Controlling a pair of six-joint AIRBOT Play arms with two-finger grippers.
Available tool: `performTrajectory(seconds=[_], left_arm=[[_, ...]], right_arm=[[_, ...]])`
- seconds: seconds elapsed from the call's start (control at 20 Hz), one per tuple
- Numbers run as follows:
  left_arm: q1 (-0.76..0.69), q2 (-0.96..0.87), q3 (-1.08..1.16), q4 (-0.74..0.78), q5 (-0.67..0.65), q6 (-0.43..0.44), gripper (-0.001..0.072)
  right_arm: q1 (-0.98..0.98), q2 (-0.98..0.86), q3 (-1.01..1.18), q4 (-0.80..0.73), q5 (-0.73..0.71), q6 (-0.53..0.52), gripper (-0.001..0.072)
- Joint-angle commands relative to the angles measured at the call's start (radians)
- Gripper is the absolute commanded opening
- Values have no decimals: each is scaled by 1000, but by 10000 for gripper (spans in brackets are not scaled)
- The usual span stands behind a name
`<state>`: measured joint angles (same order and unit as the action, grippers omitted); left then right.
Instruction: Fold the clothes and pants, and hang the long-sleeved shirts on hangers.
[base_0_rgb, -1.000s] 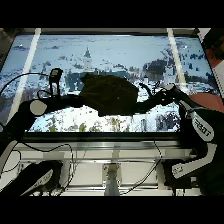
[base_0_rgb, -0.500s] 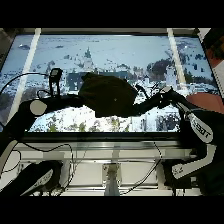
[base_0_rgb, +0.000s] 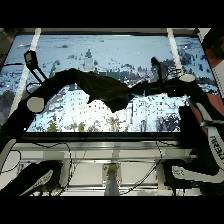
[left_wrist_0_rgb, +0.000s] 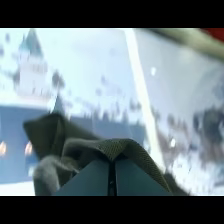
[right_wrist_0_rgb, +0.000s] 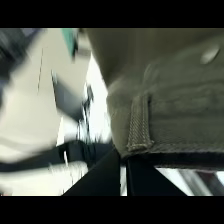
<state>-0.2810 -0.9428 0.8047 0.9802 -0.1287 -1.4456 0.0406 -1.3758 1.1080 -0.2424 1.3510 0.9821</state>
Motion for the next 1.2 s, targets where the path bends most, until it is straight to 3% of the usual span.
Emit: performTrajectory(seconds=[0.0,0.1,0.2,0.55,0.75,0.9,1.05,1.15], left_arm=[[-54,-1,19,-27,279,-21,9],[-92,-1,39,-27,396,-21,9],[-113,-10,80,-26,433,-21,9],[-117,-138,324,-23,565,-21,10],[-125,-184,345,-23,566,-23,9],[-131,-225,352,-9,567,-129,9],[-129,-285,403,150,562,-252,6],[-126,-346,498,246,488,-320,6]], right_arm=[[-15,77,151,-38,-152,187,26],[-15,77,271,-155,-249,282,26],[-15,72,367,-232,-333,339,25],[-15,41,467,-373,-489,403,25],[-14,39,467,-375,-558,420,25],[-14,19,467,-375,-559,420,25],[-14,-23,468,-367,-616,420,24],[-15,-63,491,-356,-696,416,22]])
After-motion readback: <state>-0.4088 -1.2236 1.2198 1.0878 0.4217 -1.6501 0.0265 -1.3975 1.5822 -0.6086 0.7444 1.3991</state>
